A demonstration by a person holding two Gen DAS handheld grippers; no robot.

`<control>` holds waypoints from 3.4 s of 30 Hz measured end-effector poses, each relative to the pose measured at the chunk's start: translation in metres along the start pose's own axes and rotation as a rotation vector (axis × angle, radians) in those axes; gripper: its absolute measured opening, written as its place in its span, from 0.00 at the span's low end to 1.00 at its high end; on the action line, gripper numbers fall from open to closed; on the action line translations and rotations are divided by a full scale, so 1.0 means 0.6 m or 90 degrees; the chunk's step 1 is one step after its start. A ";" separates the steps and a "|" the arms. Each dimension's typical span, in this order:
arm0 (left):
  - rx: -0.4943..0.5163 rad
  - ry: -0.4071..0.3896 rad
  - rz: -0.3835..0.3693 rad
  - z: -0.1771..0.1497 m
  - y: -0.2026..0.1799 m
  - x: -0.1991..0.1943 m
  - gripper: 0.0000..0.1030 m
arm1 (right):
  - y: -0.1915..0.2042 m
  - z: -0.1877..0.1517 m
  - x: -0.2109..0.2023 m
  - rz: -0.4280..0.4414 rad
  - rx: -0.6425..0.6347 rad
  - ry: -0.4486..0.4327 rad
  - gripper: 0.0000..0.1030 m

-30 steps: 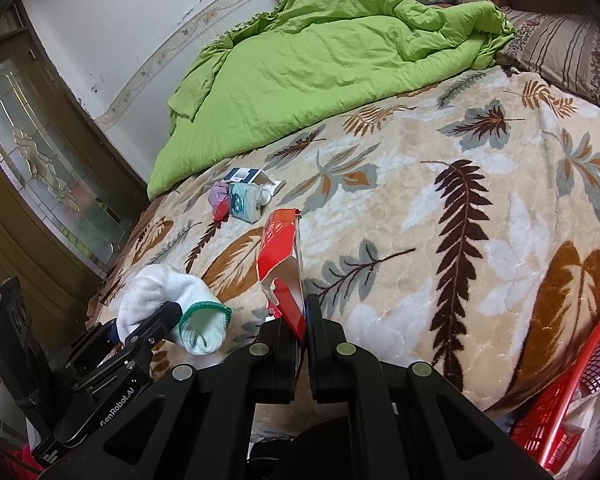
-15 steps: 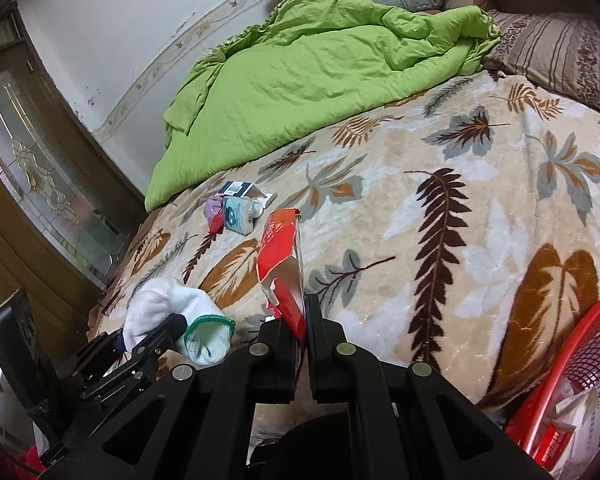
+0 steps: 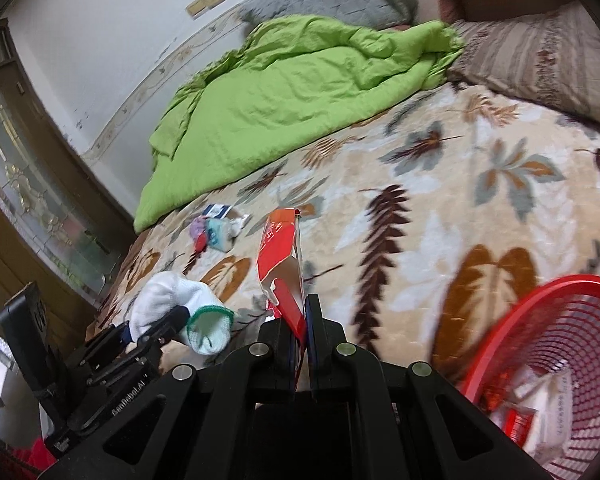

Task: Collect trash
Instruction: 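Carry both held items over the red basket and open both tools, then move both tools back to the bed toward the teal box and pink wrapper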

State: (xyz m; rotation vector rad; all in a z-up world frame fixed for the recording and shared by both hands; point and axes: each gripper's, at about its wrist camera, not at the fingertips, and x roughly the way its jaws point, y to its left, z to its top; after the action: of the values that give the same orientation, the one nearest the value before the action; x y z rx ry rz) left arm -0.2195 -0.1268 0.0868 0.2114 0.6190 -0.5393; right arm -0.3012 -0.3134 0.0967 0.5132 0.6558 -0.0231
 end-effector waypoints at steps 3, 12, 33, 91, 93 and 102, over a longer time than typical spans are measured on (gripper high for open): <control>0.008 0.001 -0.025 0.012 -0.020 0.003 0.30 | -0.028 -0.001 -0.031 -0.023 0.021 -0.012 0.05; 0.074 -0.002 -0.125 0.050 -0.123 0.004 0.30 | -0.120 -0.011 -0.133 -0.122 0.081 -0.044 0.05; 0.197 0.149 -0.336 0.034 -0.349 0.061 0.47 | -0.247 -0.054 -0.209 -0.269 0.151 -0.024 0.11; -0.195 0.098 0.164 -0.017 0.237 0.044 0.63 | 0.168 0.028 0.185 -0.009 -0.209 0.137 0.45; -0.201 0.101 0.167 -0.020 0.244 0.047 0.63 | 0.174 0.031 0.194 -0.007 -0.213 0.140 0.45; -0.223 0.115 0.174 -0.028 0.274 0.067 0.63 | 0.207 0.042 0.252 0.007 -0.248 0.165 0.45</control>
State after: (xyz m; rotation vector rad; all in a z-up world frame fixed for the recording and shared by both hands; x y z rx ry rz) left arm -0.1120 0.0007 0.0539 0.0110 0.8338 -0.1428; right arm -0.1437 -0.1957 0.0802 0.1435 0.8863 0.1808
